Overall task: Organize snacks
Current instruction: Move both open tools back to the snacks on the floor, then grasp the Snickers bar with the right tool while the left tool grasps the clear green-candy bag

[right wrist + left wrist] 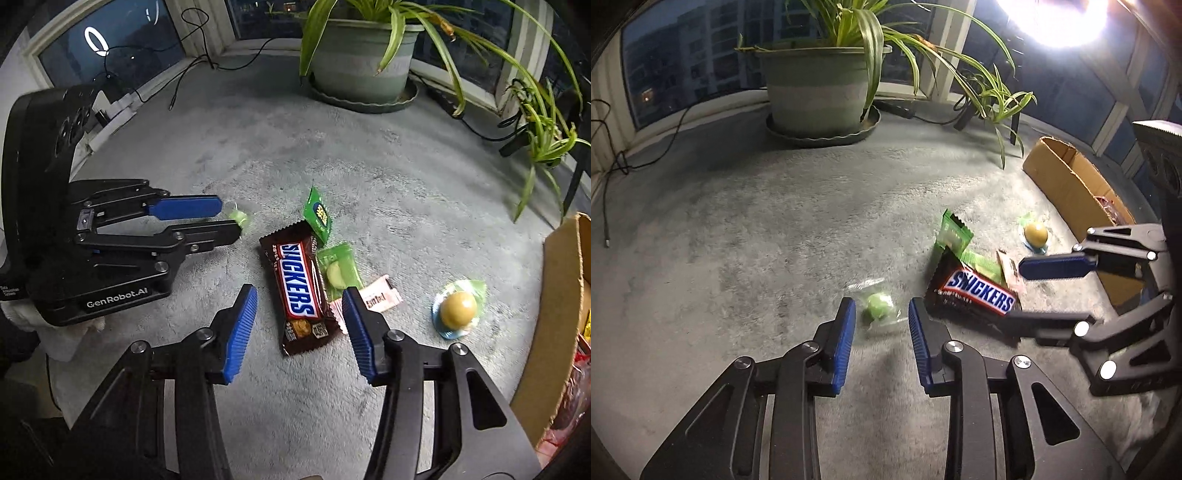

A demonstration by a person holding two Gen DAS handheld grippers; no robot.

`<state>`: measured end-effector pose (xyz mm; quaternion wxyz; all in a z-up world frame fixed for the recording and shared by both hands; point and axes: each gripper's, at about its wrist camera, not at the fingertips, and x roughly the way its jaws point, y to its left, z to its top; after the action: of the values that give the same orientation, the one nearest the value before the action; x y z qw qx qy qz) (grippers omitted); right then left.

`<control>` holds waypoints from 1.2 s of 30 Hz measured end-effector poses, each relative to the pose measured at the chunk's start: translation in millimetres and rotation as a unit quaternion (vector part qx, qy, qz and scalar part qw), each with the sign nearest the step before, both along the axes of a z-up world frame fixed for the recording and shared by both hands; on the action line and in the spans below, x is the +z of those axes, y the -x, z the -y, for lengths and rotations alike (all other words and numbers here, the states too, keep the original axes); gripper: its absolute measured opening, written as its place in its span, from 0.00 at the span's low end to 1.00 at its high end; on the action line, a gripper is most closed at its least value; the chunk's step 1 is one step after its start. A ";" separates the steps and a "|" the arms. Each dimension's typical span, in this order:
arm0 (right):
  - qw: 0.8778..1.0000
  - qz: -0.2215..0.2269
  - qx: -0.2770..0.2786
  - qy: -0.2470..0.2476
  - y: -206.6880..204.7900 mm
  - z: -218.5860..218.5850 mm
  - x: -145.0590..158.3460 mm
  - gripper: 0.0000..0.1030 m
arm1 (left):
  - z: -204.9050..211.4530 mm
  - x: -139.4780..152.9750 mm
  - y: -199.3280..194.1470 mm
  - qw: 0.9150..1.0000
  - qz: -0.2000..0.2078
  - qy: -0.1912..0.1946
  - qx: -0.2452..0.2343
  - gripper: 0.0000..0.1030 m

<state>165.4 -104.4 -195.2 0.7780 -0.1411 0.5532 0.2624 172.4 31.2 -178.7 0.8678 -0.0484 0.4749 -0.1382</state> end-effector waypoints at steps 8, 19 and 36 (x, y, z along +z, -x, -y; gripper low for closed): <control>1.000 -0.011 0.010 0.021 -5.3 -6.6 -13.6 0.40 | 5.0 -10.3 -9.0 1.000 -0.005 -0.006 -0.007 0.25; 1.000 -0.013 0.011 0.018 -5.5 -9.4 -18.5 0.30 | 6.7 -10.4 -7.8 1.000 0.009 -0.025 -0.008 0.22; 0.999 0.001 -0.014 -0.030 17.3 19.6 16.4 0.29 | 4.3 14.9 12.8 0.999 0.030 -0.005 0.011 0.21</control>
<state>148.1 -124.0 -178.8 0.7861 -0.1096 0.5462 0.2678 159.6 26.9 -163.7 0.8834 -0.0451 0.4488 -0.1271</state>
